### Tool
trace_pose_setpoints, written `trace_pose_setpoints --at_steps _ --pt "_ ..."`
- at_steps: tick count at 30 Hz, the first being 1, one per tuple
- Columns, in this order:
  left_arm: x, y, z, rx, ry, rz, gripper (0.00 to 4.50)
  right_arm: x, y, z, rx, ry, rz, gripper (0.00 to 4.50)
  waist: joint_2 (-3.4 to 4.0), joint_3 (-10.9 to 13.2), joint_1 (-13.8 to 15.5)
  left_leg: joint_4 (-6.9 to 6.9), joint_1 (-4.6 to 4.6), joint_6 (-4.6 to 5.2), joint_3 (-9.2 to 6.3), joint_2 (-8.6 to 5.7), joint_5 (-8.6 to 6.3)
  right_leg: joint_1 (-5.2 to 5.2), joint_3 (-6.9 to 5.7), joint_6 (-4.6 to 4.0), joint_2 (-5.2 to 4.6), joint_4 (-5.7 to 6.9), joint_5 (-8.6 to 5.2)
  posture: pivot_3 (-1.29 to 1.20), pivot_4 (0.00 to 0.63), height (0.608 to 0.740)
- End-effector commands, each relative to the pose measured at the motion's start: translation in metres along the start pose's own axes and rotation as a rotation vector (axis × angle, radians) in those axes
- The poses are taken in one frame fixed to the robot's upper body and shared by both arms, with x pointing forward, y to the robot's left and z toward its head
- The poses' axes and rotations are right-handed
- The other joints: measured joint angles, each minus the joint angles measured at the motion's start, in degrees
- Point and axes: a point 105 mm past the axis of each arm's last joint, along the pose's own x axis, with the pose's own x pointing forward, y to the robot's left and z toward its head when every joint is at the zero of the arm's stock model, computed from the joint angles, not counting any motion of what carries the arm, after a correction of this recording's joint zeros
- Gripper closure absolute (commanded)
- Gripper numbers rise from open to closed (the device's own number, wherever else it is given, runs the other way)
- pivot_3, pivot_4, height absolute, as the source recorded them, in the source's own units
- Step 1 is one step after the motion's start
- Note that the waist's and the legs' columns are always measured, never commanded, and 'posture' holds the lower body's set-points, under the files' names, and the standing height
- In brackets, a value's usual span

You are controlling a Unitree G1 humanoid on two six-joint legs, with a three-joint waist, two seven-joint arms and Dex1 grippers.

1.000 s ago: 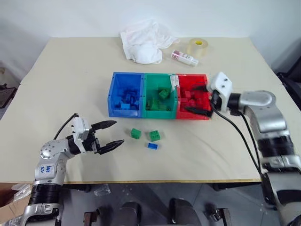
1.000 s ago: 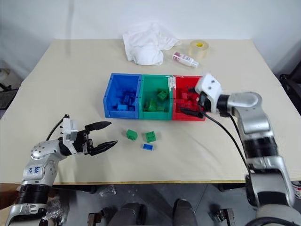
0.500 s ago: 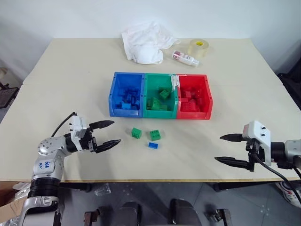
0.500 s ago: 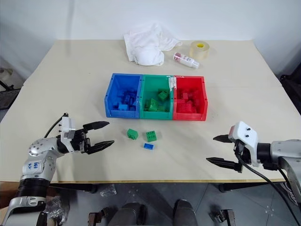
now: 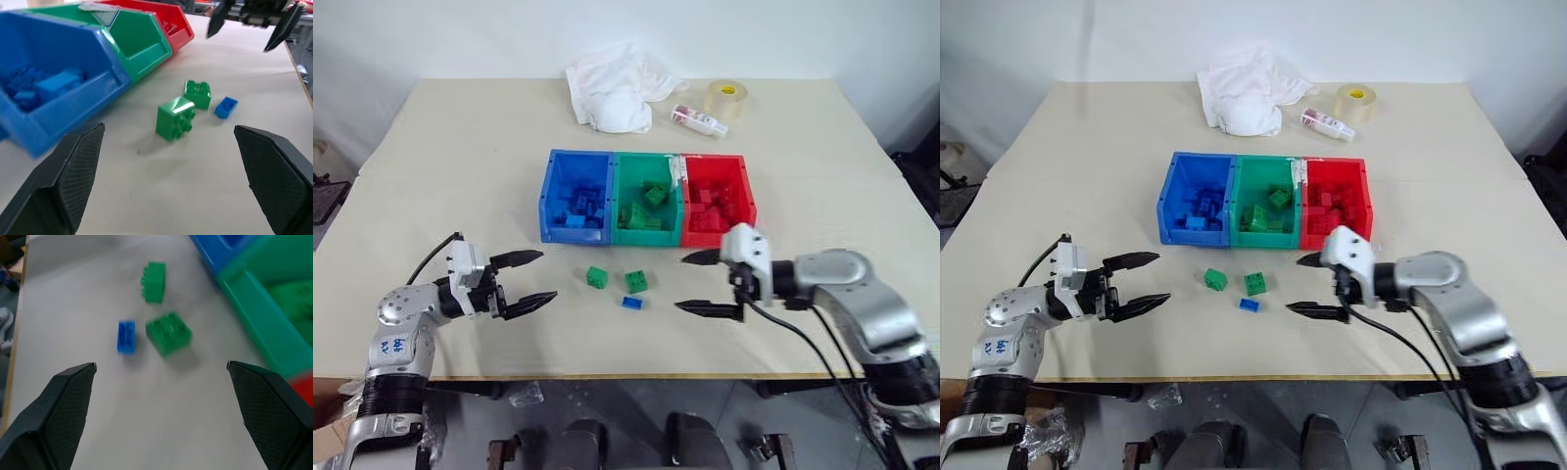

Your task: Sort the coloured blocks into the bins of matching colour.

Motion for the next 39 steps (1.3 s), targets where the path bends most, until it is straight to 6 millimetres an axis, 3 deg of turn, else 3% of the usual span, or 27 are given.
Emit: trace_pose_setpoints --at_steps 1,5,11,19,21,27,31,35,36,39 --pt "-0.005 -0.003 0.013 0.041 -0.026 0.024 0.00 0.028 -0.005 0.006 -0.044 -0.019 0.028 0.02 0.00 0.0 -0.1 0.01 0.00 0.00 -0.02 0.00 0.00 0.01 0.00 0.00 0.00 0.00 0.00 0.00 0.150 0.740" --pt "-0.009 -0.009 0.015 0.042 -0.028 0.049 0.00 0.054 -0.011 0.004 -0.068 -0.021 0.066 0.02 0.00 0.0 0.0 0.02 0.00 0.00 -0.06 -0.02 0.00 -0.01 0.00 0.00 0.01 0.08 0.00 0.00 0.150 0.740" --pt "-0.013 -0.015 0.016 0.039 -0.025 0.079 0.00 0.074 -0.021 -0.004 -0.097 0.005 0.095 0.02 0.01 0.0 -0.7 0.00 0.01 0.00 -0.07 -0.03 0.00 -0.02 -0.01 0.00 0.02 0.09 0.00 0.00 0.150 0.740" --pt "-0.014 -0.016 0.016 0.035 -0.025 0.094 0.00 0.074 -0.022 -0.001 -0.099 -0.019 0.112 2.57 0.01 0.0 -1.6 -0.03 0.01 -0.01 -0.12 -0.04 0.00 -0.03 -0.04 -0.01 0.02 0.12 0.00 0.00 0.150 0.740" --pt "-0.013 -0.015 0.016 0.034 -0.027 0.093 0.00 0.071 -0.018 0.008 -0.098 -0.055 0.128 2.80 0.01 0.0 -1.6 -0.05 0.01 -0.01 -0.12 -0.02 0.00 -0.04 -0.05 -0.01 0.03 0.12 -0.01 0.00 0.150 0.740" --pt "-0.009 -0.012 0.015 0.034 -0.033 0.087 0.00 0.054 -0.017 0.052 -0.127 -0.190 0.087 2.80 0.01 0.0 -1.5 -0.05 0.01 -0.02 -0.12 -0.02 0.00 -0.05 -0.04 -0.01 0.02 0.12 -0.01 0.00 0.150 0.740" --pt "-0.006 -0.010 0.015 0.034 -0.037 0.080 0.00 0.042 -0.045 0.085 -0.135 -0.261 -0.025 2.80 0.01 0.0 -1.5 -0.02 0.01 -0.01 -0.10 -0.05 0.00 -0.04 -0.02 -0.01 0.00 0.12 -0.01 0.00 0.150 0.740" --pt "-0.002 -0.009 0.014 0.033 -0.044 0.070 0.00 0.041 -0.077 0.093 -0.122 -0.256 -0.141 2.80 0.01 0.0 -1.6 -0.05 0.01 -0.02 -0.11 -0.03 0.00 -0.07 -0.03 -0.01 0.02 0.16 -0.01 0.00 0.150 0.740" --pt "0.000 -0.009 0.014 0.034 -0.046 0.066 0.00 0.042 -0.086 0.091 -0.127 -0.235 -0.178 2.24 0.01 0.0 -1.6 -0.06 0.03 -0.02 -0.11 -0.04 0.00 -0.06 -0.03 -0.01 0.02 0.19 -0.01 0.00 0.150 0.740" --pt "0.002 -0.008 0.016 0.039 -0.053 0.060 0.00 0.045 -0.105 0.086 -0.133 -0.191 -0.247 1.44 0.01 0.0 -1.7 -0.08 0.03 -0.01 -0.11 -0.11 0.00 -0.08 -0.02 -0.02 -0.01 0.22 -0.01 0.00 0.150 0.740"
